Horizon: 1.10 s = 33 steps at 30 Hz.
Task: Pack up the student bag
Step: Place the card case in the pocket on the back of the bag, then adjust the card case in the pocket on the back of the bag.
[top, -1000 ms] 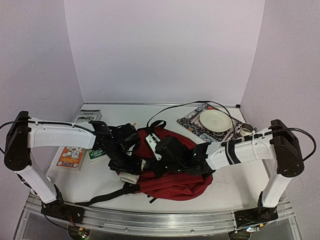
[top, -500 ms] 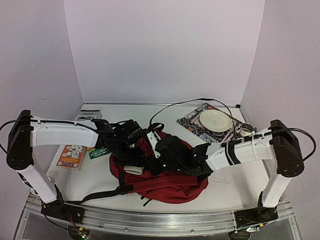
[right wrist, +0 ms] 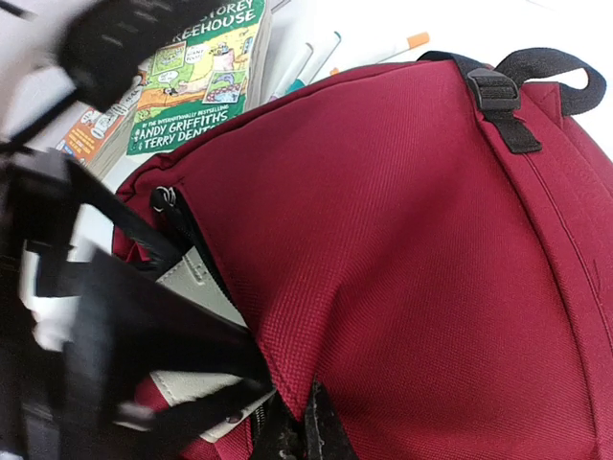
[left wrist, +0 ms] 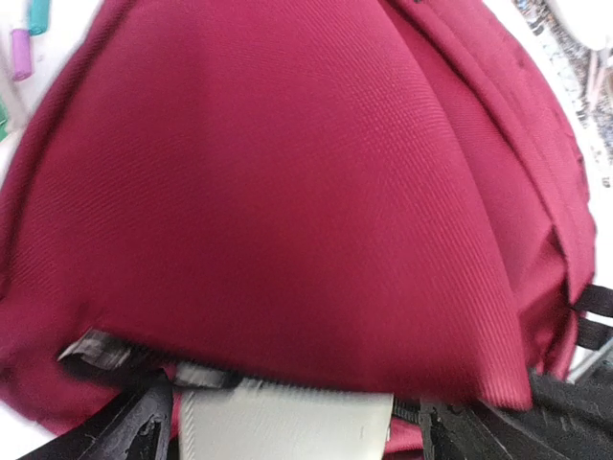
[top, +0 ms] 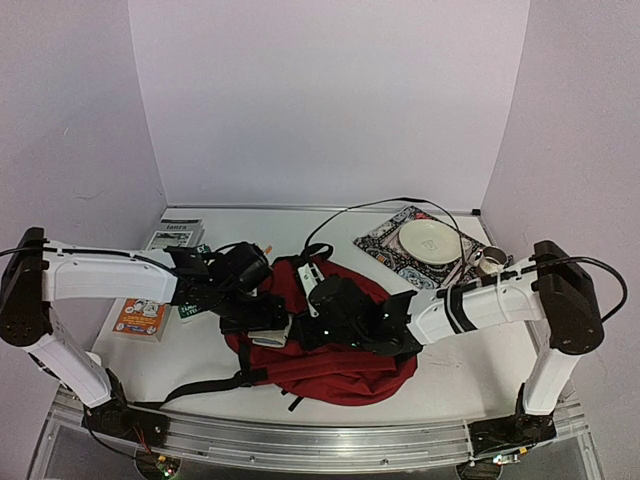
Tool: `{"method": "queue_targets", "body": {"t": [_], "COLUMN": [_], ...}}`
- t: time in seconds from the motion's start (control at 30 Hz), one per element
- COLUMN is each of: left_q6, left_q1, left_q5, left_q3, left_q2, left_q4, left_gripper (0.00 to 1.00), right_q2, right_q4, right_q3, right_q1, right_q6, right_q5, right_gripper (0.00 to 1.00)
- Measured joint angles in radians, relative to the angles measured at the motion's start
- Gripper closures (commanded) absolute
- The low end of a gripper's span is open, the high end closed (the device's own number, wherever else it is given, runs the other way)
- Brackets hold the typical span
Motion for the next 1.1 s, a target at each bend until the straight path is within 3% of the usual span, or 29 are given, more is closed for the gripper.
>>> {"method": "queue_targets", "body": {"t": [0.23, 0.6, 0.87, 1.1], "left_q6": [-0.053, -0.089, -0.125, -0.232], "left_q1": [0.004, 0.010, 0.013, 0.015], "left_q5": [0.023, 0.072, 0.149, 0.160], "left_q3": [-0.124, -0.200, -0.216, -0.341], "left_q2": [-0.146, -0.134, -0.120, -0.208], "left_q4": [0.027, 0.119, 0.255, 0.434], "left_gripper": [0.23, 0.44, 0.65, 0.87], "right_q2": [0.020, 0.024, 0.024, 0.025], "right_q4": [0.008, 0.013, 0.013, 0.013], "right_q3": [0.000, 0.000, 0.000, 0.000], "right_q1": [0.004, 0.004, 0.004, 0.004], "right_q6": [0.002, 0.002, 0.007, 0.021], "right_q5": [0.005, 0.004, 0.002, 0.000], "right_gripper": [1.00, 1.00, 1.00, 1.00]}}
